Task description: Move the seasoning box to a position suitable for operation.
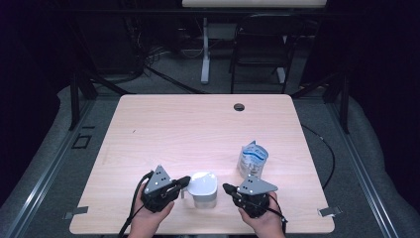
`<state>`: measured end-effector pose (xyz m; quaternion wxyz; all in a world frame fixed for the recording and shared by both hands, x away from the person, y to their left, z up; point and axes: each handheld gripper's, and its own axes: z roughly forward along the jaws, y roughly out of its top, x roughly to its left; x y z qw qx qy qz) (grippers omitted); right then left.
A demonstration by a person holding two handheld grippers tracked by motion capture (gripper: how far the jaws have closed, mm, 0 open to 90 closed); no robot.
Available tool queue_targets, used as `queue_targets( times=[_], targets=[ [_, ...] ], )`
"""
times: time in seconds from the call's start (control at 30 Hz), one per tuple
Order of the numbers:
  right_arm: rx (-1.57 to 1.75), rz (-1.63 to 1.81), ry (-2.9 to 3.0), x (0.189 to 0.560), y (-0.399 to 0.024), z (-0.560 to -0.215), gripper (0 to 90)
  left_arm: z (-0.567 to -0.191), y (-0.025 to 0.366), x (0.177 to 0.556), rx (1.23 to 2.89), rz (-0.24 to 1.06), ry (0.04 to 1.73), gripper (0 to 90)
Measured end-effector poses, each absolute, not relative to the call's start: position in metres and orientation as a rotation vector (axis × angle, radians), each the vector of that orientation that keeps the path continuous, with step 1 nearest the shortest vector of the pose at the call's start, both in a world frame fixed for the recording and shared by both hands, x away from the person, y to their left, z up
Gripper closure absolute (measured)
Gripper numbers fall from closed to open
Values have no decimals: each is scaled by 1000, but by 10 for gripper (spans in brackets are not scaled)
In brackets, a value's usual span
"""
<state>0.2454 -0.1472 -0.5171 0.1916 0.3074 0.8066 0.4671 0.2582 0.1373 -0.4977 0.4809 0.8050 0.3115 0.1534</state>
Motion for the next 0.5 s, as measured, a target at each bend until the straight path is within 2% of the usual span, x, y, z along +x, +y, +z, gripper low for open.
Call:
queue_targets(
  times=[0.5],
  targets=[
    [830, 1298, 2317, 244, -136, -524, 900, -498, 138, 258, 1961, 371, 765, 900]
  ],
)
